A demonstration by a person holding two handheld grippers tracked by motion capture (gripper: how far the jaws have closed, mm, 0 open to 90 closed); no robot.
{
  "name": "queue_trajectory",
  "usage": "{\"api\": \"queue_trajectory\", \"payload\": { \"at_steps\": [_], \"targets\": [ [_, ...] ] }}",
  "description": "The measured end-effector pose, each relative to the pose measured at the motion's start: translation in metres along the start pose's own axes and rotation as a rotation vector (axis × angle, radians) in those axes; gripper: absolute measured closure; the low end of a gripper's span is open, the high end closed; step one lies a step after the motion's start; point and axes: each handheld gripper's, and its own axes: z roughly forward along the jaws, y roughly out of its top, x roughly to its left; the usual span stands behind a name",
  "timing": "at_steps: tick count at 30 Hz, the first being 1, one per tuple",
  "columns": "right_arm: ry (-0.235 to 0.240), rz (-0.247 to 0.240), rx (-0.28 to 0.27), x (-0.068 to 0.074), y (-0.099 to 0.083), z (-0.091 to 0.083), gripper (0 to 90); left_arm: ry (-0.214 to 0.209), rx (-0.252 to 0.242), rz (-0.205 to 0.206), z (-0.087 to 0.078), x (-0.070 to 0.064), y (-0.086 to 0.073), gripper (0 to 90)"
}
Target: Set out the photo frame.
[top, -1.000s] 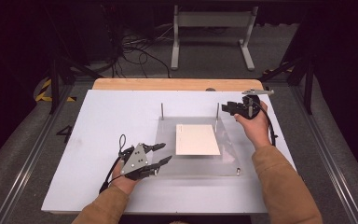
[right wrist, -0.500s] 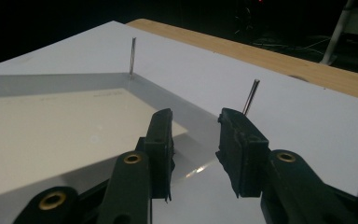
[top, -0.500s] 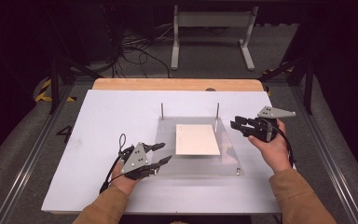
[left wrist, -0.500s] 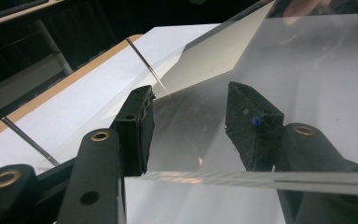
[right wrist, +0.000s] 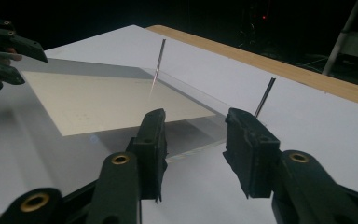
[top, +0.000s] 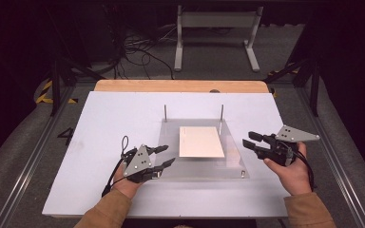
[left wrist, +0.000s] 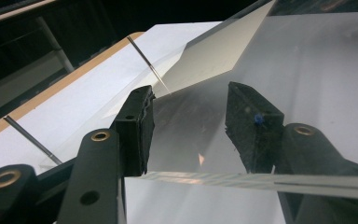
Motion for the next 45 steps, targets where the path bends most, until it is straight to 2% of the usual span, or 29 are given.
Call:
{"api": "queue_trajectory", "payload": {
  "at_steps": [2, 5, 8, 11, 12, 14, 16, 18, 19, 20, 22, 28, 29, 35, 37, 39, 41, 45],
  "targets": [
    [0.007, -0.025, 0.004, 0.003, -0.001, -0.003, 53.9, 0.000, 0.000, -0.003, 0.000, 0.000, 0.000, 51.2],
    [0.019, -0.117, 0.025, 0.009, -0.003, -0.007, 50.7, -0.002, 0.002, -0.002, 0.000, 0.000, 0.000, 51.2],
    [0.030, -0.173, 0.063, 0.014, -0.003, -0.013, 48.2, -0.002, 0.000, -0.004, 0.000, 0.000, 0.001, 51.3],
    [0.066, -0.230, 0.131, 0.020, -0.006, -0.015, 43.0, -0.006, 0.002, -0.004, 0.000, 0.001, 0.001, 51.2],
    [0.093, -0.245, 0.140, 0.022, -0.007, -0.015, 42.4, -0.005, 0.001, -0.005, 0.000, 0.001, 0.001, 51.2],
    [0.110, -0.275, 0.150, 0.024, -0.009, -0.014, 39.2, -0.004, 0.000, -0.007, 0.000, 0.001, 0.001, 51.2],
    [0.118, -0.281, 0.147, 0.025, -0.009, -0.014, 38.6, -0.004, 0.000, -0.008, 0.000, 0.001, 0.001, 51.2],
    [0.148, -0.313, 0.150, 0.029, -0.011, -0.011, 36.2, -0.005, 0.000, -0.007, 0.000, 0.001, 0.001, 51.2],
    [0.156, -0.328, 0.131, 0.033, -0.012, -0.007, 33.1, -0.004, 0.000, -0.007, 0.000, 0.001, 0.001, 51.2],
    [0.156, -0.328, 0.131, 0.033, -0.012, -0.007, 33.1, -0.005, 0.000, -0.008, 0.000, 0.001, 0.001, 51.2],
    [0.173, -0.327, 0.065, 0.036, -0.016, 0.001, 27.1, -0.005, -0.001, -0.008, 0.000, 0.001, 0.001, 51.1],
    [0.200, -0.357, -0.017, 0.045, -0.020, 0.019, 28.2, -0.005, -0.001, -0.008, 0.000, 0.001, 0.001, 51.1],
    [0.200, -0.357, -0.017, 0.045, -0.020, 0.019, 28.2, -0.005, -0.001, -0.009, 0.000, 0.001, 0.001, 51.1],
    [0.204, -0.369, -0.068, 0.047, -0.023, 0.025, 42.0, -0.006, -0.002, -0.006, 0.000, 0.001, 0.001, 51.1],
    [0.209, -0.344, -0.088, 0.046, -0.023, 0.025, 48.9, -0.005, -0.004, -0.012, -0.001, 0.001, 0.001, 51.1],
    [0.213, -0.313, -0.111, 0.046, -0.023, 0.024, 50.8, -0.007, -0.017, -0.025, -0.001, 0.002, 0.002, 51.1],
    [0.203, -0.308, -0.116, 0.046, -0.020, 0.024, 51.7, -0.007, -0.018, -0.031, -0.002, 0.003, 0.003, 51.0],
    [0.183, -0.339, -0.109, 0.047, -0.018, 0.024, 55.0, -0.008, -0.020, -0.042, -0.002, 0.004, 0.005, 51.0]
  ]
}}
